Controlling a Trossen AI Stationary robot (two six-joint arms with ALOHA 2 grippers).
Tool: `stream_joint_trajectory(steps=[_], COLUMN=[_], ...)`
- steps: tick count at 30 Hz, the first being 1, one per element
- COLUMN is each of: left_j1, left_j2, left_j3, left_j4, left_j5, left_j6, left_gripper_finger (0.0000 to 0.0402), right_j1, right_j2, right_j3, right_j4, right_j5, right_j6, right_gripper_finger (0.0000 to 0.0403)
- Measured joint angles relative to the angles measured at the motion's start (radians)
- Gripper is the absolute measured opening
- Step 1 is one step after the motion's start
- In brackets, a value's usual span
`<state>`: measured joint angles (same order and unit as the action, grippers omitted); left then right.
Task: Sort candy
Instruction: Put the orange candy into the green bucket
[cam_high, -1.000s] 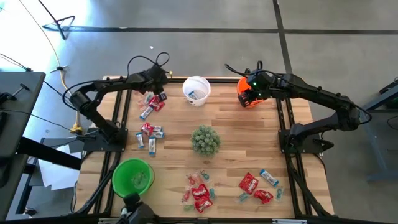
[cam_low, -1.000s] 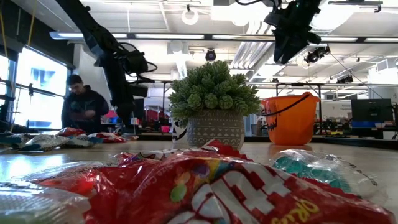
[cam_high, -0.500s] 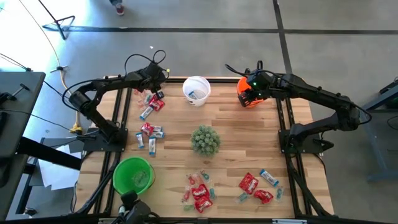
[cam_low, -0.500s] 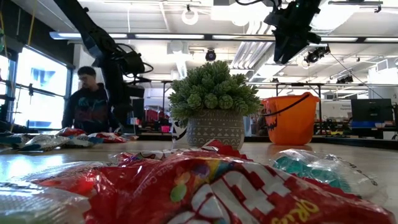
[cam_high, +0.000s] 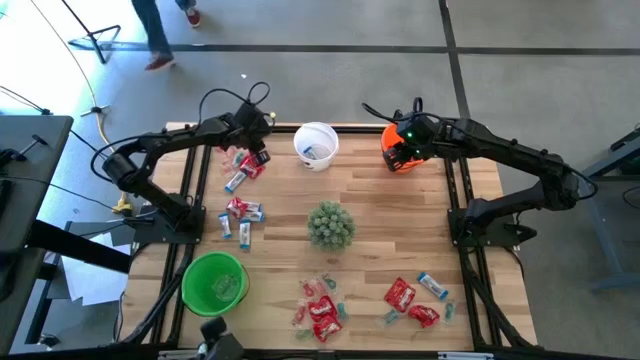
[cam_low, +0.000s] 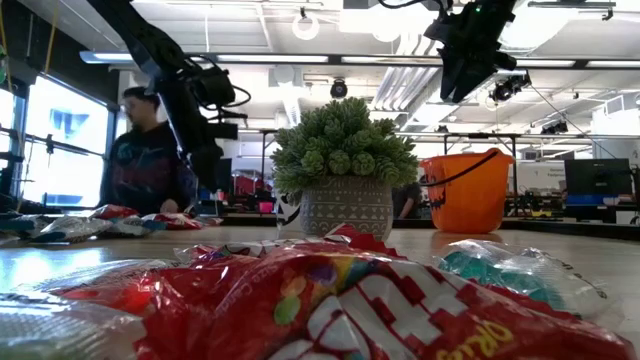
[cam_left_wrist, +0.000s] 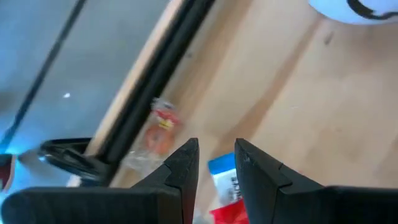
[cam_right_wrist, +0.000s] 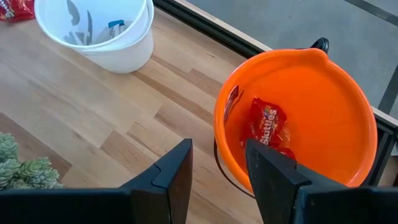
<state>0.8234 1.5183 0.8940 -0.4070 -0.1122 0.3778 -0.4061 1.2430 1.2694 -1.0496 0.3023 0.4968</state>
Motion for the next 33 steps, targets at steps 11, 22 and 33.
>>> stream_joint_trajectory(steps=[11,22,33], left_j1=[0.022,0.041,0.062], left_j2=[0.054,0.133,0.214], left_j3=[0.0,0.0,0.0], left_j4=[-0.026,0.081,0.185], left_j5=[0.022,-0.083,-0.128], left_j6=[0.085,0.233,0.249], left_gripper_finger=[0.0089,0.0089,0.0089], right_j1=[0.0,0.0,0.0], right_j2=[0.0,0.0,0.0], right_j3=[0.0,0.0,0.0], right_j4=[0.0,0.0,0.0], right_j5=[0.0,0.001,0.015], right_j6=[-0.008,-0.005,-0.003], right_gripper_finger=[0.0144,0.0144,0.0144])
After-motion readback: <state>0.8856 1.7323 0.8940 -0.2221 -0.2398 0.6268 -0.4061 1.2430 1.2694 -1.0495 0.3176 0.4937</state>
